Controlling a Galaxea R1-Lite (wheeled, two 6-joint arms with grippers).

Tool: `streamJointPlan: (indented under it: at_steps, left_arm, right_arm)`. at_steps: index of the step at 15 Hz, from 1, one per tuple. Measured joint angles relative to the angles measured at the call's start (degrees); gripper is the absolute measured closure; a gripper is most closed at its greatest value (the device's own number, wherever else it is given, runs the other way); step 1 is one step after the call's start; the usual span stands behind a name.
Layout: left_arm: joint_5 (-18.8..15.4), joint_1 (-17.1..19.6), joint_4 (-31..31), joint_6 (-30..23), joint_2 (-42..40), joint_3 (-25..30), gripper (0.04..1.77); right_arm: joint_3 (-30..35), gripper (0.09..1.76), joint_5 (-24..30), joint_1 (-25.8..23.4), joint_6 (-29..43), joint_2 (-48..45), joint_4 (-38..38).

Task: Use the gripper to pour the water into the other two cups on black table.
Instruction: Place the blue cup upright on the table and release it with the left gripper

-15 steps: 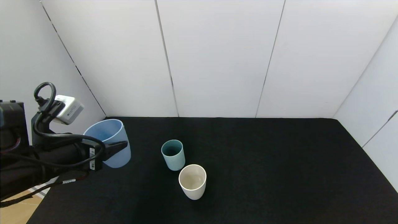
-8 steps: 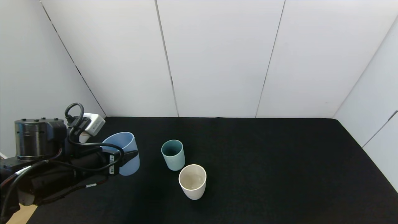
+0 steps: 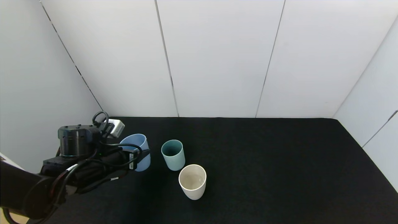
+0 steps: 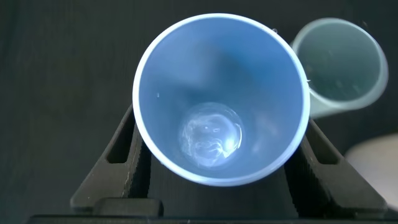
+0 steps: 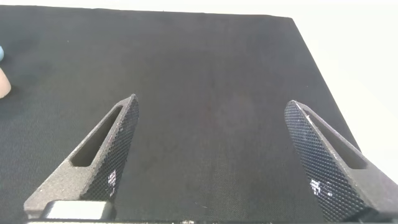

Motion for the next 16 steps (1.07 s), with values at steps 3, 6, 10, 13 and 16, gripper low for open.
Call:
streamJointPlan:
  at_steps: [3,6,10,13,16]
  left_arm:
    - [0.4,-0.2,-6.8,0.3,6.2,0.2,0.59]
    - [0.5,-0.2,-6.9,0.3,8.8,0.2,0.59]
    - [0.5,0.0,-7.0,0.3,9.7,0.1,0.59]
    - [0.5,0.0,-7.1,0.3,9.7,0.3,0.59]
    - [0.5,0.0,-7.3,0.3,9.7,0.5,0.41]
  right_arm:
    - [0.0,0.14,0.0,0.0,0.0,0.0,0.0]
    - [0.0,0.14,0.0,0.0,0.0,0.0,0.0]
    - [0.0,0.14,0.0,0.0,0.0,0.0,0.0]
    - [0.0,0.14,0.0,0.0,0.0,0.0,0.0]
    - [0.0,0.14,0.0,0.0,0.0,0.0,0.0]
